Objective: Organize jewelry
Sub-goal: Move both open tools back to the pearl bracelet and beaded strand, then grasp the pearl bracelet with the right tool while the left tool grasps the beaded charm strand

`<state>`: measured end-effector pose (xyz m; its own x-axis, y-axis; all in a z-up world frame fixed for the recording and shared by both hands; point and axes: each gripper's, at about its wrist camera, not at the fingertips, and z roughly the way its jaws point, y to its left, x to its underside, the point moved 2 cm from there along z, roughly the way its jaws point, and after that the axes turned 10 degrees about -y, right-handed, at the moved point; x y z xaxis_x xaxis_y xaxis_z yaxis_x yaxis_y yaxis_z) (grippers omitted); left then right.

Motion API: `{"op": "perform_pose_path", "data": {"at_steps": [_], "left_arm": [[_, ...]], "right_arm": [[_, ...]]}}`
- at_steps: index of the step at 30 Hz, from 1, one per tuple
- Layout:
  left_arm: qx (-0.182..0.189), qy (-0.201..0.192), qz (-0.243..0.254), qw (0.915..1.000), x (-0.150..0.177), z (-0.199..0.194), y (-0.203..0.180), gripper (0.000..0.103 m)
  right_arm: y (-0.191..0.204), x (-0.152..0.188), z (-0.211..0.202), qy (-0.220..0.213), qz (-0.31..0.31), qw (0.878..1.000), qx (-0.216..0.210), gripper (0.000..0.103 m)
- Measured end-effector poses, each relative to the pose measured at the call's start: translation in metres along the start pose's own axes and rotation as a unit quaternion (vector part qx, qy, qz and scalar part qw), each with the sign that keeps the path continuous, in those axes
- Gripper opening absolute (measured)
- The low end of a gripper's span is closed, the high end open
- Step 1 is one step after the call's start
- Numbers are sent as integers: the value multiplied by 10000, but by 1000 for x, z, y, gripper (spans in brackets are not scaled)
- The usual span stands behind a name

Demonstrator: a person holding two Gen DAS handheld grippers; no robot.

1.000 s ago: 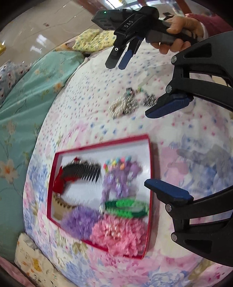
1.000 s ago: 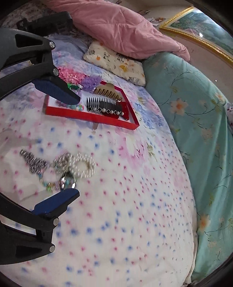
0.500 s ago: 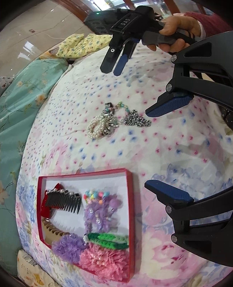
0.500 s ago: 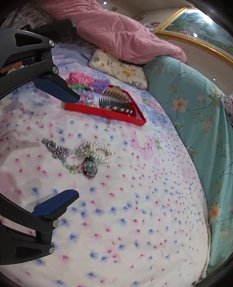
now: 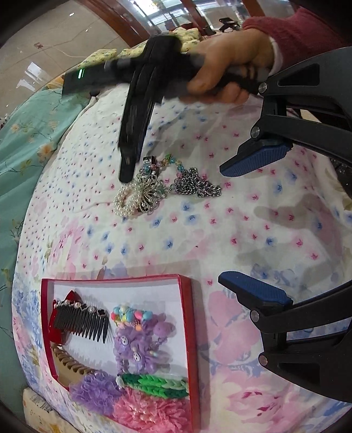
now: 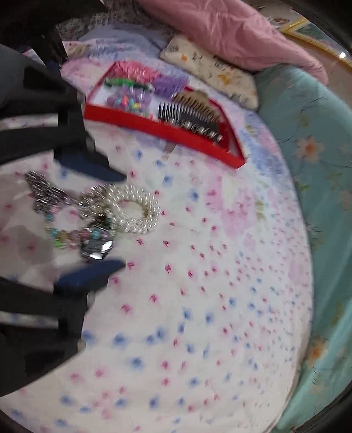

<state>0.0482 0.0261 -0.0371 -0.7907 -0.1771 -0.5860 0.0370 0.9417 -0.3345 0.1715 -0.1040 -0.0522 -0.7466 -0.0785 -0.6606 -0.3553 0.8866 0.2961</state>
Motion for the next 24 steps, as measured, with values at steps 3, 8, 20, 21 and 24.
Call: {"op": "perform_pose_path", "data": {"at_steps": [3,8,20,21,24], "left_arm": [[11,32,9,10000,-5,6,0,72],[58,108,91,9999,-14,21,-6,72],[403,291,582,9971,-27,68,-50,54],[420,305,613,9968,-28,71,-54,51],[472,309,706,9959,-33,80,-68,46]], "right_arm": [[-2,0,25,227,-42,9997,11,42],[7,-6,37,305,-184,9993,-117,9],[-37,-9,-61,-648,729,9946,-367,11],[-44,-9,-73,-754,799,9934,-332,11],[-59,-8,-90,-877,1001,9907,-286,11]]}}
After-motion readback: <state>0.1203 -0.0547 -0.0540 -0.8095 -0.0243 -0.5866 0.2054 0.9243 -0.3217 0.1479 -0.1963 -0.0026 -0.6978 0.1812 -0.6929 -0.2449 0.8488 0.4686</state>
